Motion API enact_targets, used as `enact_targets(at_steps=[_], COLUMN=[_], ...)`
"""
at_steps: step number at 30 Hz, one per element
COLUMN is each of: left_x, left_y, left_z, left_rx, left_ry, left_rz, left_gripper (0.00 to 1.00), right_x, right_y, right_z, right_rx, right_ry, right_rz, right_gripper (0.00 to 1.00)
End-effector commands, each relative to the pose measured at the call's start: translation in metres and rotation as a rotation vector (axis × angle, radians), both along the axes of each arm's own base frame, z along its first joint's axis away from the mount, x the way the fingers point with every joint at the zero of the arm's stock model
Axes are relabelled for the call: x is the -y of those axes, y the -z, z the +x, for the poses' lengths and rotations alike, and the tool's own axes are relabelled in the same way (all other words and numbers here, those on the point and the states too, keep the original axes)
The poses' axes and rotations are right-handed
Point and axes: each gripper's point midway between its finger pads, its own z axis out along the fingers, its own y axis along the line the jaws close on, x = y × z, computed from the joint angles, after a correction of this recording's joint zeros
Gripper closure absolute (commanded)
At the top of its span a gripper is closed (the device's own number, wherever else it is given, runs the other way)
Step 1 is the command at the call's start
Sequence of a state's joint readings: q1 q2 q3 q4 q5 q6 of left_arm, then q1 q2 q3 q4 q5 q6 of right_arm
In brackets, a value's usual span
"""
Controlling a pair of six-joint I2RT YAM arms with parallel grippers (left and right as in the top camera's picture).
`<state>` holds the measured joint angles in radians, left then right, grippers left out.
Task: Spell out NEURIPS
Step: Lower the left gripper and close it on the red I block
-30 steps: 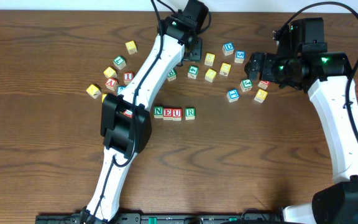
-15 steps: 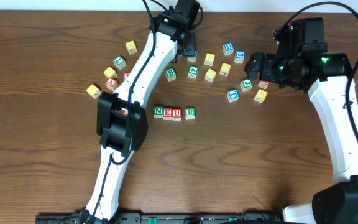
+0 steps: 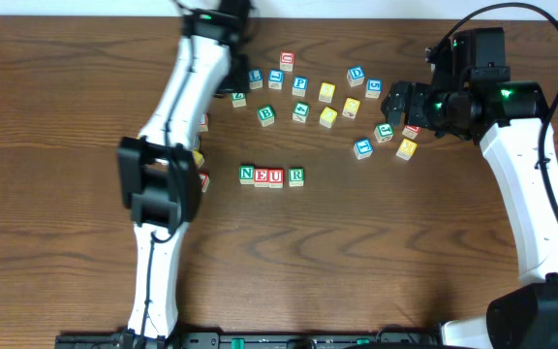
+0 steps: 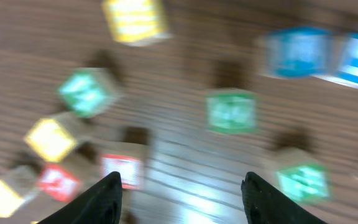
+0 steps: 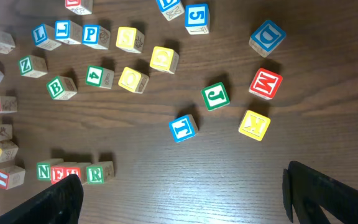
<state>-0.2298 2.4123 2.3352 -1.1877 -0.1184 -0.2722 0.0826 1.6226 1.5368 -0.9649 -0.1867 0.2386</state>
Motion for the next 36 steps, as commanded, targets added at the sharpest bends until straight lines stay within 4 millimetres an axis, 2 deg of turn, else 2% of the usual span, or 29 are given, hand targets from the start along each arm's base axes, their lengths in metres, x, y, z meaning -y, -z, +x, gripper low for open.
enact_targets(at_steps=[1,4,8,21,30,36], left_x=[-0.036,-0.042,-0.048,-0.047,-0.046,-0.046], left_y=[0.009,0.028,0.042,0.050,0.074,0.074], left_z=[-0.008,-0.016,-0.023,-0.029,-0.034,-0.031], left_rx=[-0.056,-0.109,-0.144,-0.168,-0.185,-0.172], left_ry=[-0.006,0.000,0.006,0.034,0.036,0.036], left_rz=[0.000,-0.065,-0.061,-0.063,-0.068,-0.068], left_gripper=[0.42,0.43,0.44,0.44,0.44,0.60], right_x=[-0.002,-0.002,-0.002,-0.002,-0.002,-0.002], right_y=[-0.006,-0.006,-0.006,-0.006,-0.006,-0.006], right_z=[0.003,0.003,0.003,0.003,0.002,0.003], right_rx=[0.015,0.015,0.015,0.015,0.015,0.015], right_ry=[0.002,0.002,0.002,0.002,0.002,0.002], right_rz=[0.004,0.004,0.004,0.004,0.004,0.004], right_gripper=[0.01,0.01,0.01,0.01,0.01,0.01])
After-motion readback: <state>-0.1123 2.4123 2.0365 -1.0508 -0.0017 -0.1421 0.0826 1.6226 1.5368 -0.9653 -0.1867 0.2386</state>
